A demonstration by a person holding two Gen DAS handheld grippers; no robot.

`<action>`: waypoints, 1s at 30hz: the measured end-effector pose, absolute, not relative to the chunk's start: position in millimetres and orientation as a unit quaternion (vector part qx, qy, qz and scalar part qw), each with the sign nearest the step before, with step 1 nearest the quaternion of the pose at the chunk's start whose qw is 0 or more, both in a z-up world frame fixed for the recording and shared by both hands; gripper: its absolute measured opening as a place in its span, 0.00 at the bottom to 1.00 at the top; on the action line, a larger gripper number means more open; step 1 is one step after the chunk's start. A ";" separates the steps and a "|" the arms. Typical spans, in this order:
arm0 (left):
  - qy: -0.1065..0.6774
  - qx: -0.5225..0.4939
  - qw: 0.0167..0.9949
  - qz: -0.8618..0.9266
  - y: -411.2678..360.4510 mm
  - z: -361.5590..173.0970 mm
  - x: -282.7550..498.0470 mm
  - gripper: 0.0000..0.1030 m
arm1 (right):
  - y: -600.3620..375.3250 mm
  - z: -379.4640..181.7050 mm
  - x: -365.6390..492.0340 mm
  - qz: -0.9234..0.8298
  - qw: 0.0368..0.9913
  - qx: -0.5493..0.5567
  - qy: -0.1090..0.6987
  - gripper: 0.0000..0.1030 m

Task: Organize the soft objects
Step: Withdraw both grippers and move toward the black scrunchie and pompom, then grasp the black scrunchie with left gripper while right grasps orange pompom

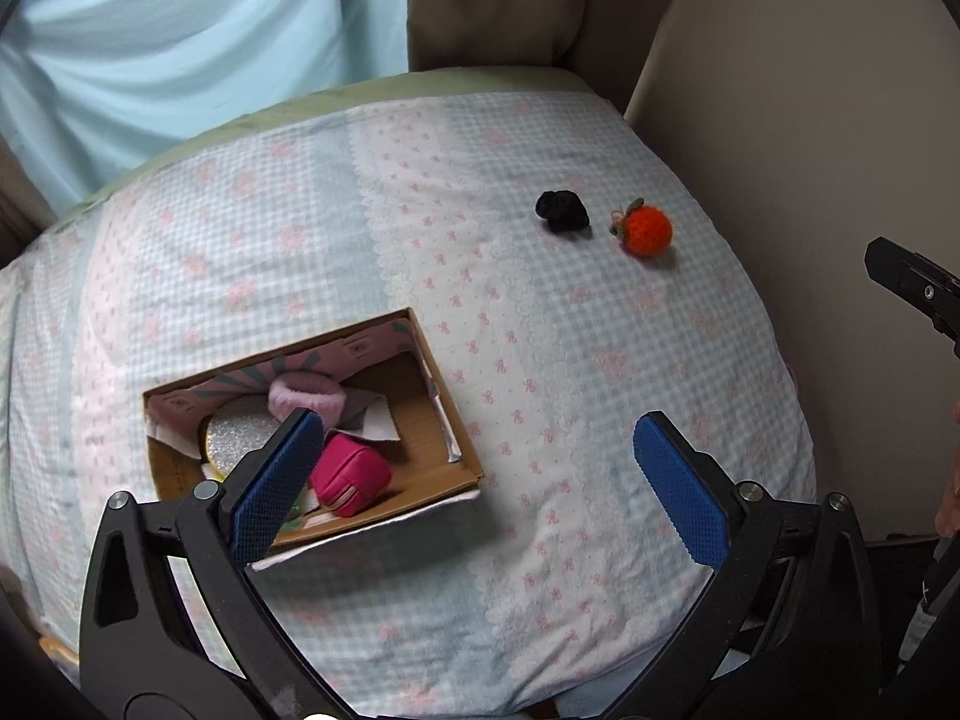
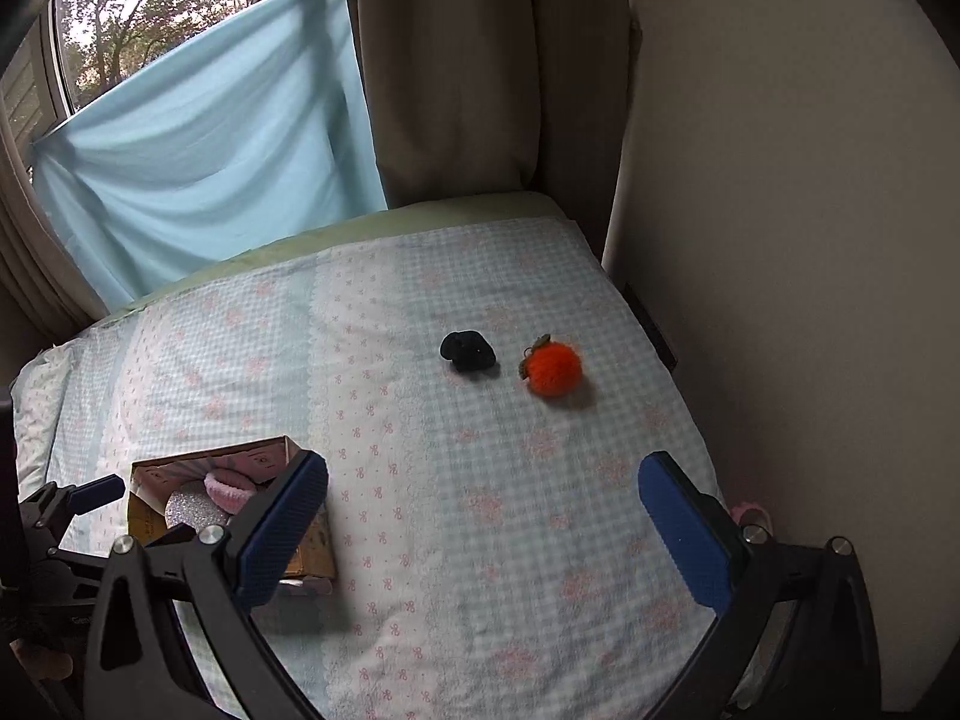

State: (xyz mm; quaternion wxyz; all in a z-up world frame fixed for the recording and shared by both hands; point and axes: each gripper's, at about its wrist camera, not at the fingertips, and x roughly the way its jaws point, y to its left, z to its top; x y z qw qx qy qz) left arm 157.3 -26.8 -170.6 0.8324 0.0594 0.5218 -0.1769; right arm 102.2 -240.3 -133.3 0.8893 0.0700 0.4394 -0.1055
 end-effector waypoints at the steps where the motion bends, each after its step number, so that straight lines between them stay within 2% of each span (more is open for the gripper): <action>1: 0.520 0.058 0.833 -0.177 -38.5 -172.3 162.5 1.00 | -251.1 -135.8 106.0 -0.101 0.890 0.070 0.440 1.00; 8: 0.529 0.050 0.827 -0.185 -119.0 -198.1 217.2 1.00 | -322.0 -171.8 143.8 -0.073 0.889 0.074 0.446 1.00; 16: 0.546 0.069 0.812 -0.197 -195.2 -264.1 303.2 1.00 | -380.8 -245.0 198.2 -0.042 0.884 0.088 0.457 1.00; 24: 0.566 0.045 0.794 -0.217 -235.7 -348.0 378.5 1.00 | -407.4 -315.3 242.9 -0.022 0.876 0.112 0.469 1.00; 30: 0.571 0.020 0.791 -0.219 -248.2 -389.8 412.9 0.99 | -410.0 -362.4 272.0 -0.018 0.869 0.131 0.478 1.00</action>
